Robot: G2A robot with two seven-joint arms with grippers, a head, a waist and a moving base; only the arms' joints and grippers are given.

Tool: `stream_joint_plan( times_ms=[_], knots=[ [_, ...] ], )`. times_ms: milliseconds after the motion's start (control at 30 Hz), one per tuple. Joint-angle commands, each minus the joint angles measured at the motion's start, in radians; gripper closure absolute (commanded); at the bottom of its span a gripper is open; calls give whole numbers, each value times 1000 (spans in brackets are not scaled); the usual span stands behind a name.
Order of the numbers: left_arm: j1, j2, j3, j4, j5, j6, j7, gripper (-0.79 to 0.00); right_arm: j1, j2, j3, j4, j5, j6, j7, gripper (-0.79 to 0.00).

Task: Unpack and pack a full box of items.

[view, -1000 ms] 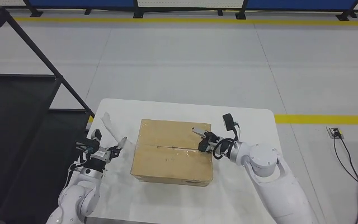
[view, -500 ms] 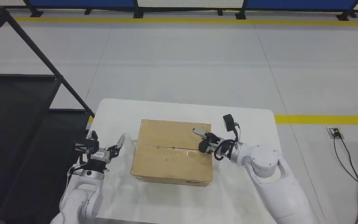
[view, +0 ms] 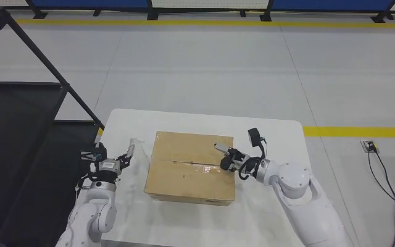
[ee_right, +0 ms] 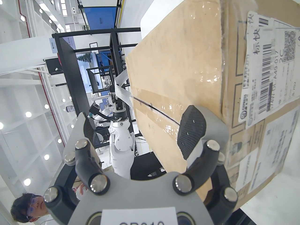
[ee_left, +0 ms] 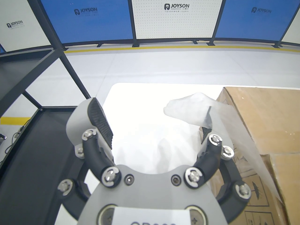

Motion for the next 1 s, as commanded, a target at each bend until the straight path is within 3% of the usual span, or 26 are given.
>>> stream_joint_plan(
  times_ms=[0,400,967],
  knots=[
    [11,-2,-5,-12,-2,2,16,-785,-2,1,-3,-3,-1,0,-2,-785],
    [73,-9,-39,-126,31,9,65,-785,-26,5,-15,-69,-5,0,-16,-785],
    [75,-27,14,-197,157,32,60,-785,-68,16,-4,-122,-5,40,-45,-785]
  ],
)
